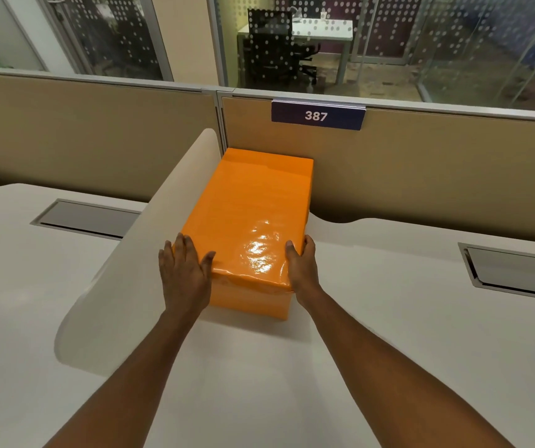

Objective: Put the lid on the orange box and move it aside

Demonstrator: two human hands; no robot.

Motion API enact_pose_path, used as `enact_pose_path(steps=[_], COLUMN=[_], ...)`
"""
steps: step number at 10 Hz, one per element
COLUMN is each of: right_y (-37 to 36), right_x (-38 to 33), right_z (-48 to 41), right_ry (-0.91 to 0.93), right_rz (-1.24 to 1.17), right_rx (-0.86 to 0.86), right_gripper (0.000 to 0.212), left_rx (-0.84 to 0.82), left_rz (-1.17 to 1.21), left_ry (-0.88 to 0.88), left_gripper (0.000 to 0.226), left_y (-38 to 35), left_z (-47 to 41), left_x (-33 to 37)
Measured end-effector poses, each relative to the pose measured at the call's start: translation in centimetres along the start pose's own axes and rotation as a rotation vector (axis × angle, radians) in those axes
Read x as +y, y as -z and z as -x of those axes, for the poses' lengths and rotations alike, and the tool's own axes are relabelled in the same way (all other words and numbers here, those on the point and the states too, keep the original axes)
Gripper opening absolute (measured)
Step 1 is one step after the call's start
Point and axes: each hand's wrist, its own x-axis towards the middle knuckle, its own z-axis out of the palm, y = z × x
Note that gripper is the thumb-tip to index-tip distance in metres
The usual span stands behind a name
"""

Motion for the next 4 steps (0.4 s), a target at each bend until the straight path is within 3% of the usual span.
enact_pose_path(steps=[1,2,3,4], right_y=[1.1,2.5,5.7,8.0], right_x=[-0.3,-0.2,0.7,1.9], right_z=[0.2,0.9,2.1,2.8], right_ry=[-0.062,-0.063,-0.048,-0.041], right_rz=[0.027,0.064,0.202,0.265], right_rx=[-0.052,-0.020,0.057,0.079], right_gripper=[0.071,0.079,0.079,0.077], left_rx=[-0.041,0.030,0.135,0.108], left_rz=[-0.019,0.057,0.197,0.248], left_ry=[0.002,-0.018,-0.080,-0.138], left_gripper=[0.074,0.075,0.070,0.065], left_y=[0.8,1.6,1.6,1.0], left_z=[0.1,1.4,4.4,6.6], left_x=[0.1,0.5,3.3,5.4])
